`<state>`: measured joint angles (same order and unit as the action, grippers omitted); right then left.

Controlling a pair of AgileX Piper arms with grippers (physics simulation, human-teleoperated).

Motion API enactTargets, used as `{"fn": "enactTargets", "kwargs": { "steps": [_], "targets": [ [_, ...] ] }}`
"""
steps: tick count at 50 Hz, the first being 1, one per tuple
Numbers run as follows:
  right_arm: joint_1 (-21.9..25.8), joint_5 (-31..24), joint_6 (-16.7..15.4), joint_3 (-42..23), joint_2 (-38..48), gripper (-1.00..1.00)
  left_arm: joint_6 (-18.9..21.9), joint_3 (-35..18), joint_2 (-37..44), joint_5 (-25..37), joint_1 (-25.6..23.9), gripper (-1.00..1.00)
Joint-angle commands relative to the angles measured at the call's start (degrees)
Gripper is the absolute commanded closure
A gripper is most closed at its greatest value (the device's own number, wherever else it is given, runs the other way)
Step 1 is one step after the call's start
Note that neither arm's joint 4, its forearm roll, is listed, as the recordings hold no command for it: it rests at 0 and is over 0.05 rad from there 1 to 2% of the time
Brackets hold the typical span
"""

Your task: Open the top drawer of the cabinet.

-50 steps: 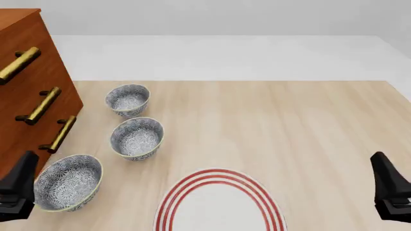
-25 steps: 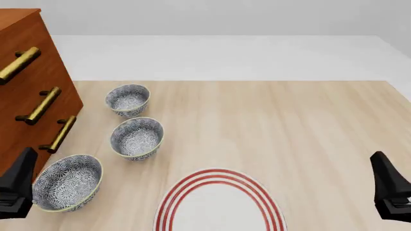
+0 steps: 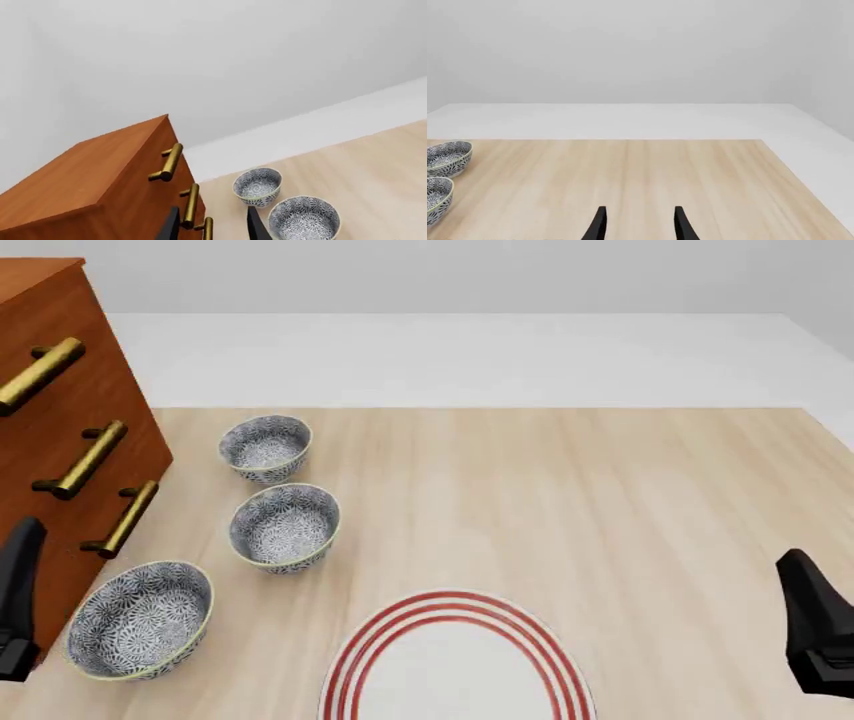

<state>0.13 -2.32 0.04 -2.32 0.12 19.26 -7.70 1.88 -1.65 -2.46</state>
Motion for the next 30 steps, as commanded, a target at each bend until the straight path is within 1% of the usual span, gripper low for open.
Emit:
{"fn": "enactTargets", "kwargs": {
  "steps": [1, 7, 10, 11, 13, 15, 16, 19, 20, 22, 24, 25, 26, 27, 30],
  "targets": [
    [0.02, -0.62, 0.01, -0.52, -0.08, -1.0, 6.31, -1.88, -0.72, 0.71, -0.18, -1.0],
    [0.03, -1.15, 0.01, -1.05, -0.09, -1.0, 10.37, -1.9, -1.33, 0.9, 0.0, -1.0],
    [0.04, -1.2, 0.01, -1.09, -0.09, -1.0, 11.05, -2.37, -1.33, 1.02, 0.44, -1.0],
    [0.04, -1.24, 0.01, -1.13, -0.09, -1.0, 10.71, -3.06, -0.71, 1.22, 0.86, -1.0],
    [0.04, -1.32, 0.01, -1.21, -0.1, -1.0, 13.16, -2.46, -1.2, 0.6, 1.38, -1.0],
    [0.05, -1.44, 0.01, -1.33, -0.1, -1.0, 13.47, -3.0, -0.93, 0.8, 1.51, -1.0],
    [0.05, -1.49, 0.01, -1.37, -0.1, -1.0, 14.67, -2.99, -1.42, 1.05, 1.69, -1.0],
    [0.05, -1.69, 0.0, -1.58, -0.1, -1.0, 14.29, -3.92, -0.96, 1.36, 1.96, -1.0],
    [0.06, -1.7, 0.02, -1.58, -0.1, -1.0, 15.47, -3.29, -1.38, 0.26, 2.55, -1.0],
    [0.06, -1.67, 0.02, -1.55, -0.1, -1.0, 15.05, -3.83, -0.68, 0.44, 2.74, -1.0],
    [0.06, -1.68, 0.02, -1.57, -0.1, -1.0, 16.97, -3.29, -0.38, -0.72, 3.02, -1.0],
    [0.06, -1.71, 0.02, -1.59, -0.1, -1.0, 16.7, -3.62, -0.01, -0.62, 3.11, -1.0],
    [0.05, -1.7, 0.02, -1.58, -0.1, -1.0, 18.22, -2.95, 0.4, -1.34, 2.91, -1.0],
    [0.05, -1.64, 0.03, -1.52, -0.1, -1.0, 18.56, -2.77, 0.49, -1.56, 2.88, -1.0],
    [0.05, -1.52, 0.04, -1.4, -0.09, -1.0, 22.1, -1.64, 1.41, -3.12, 2.85, -1.0]
  ]
}}
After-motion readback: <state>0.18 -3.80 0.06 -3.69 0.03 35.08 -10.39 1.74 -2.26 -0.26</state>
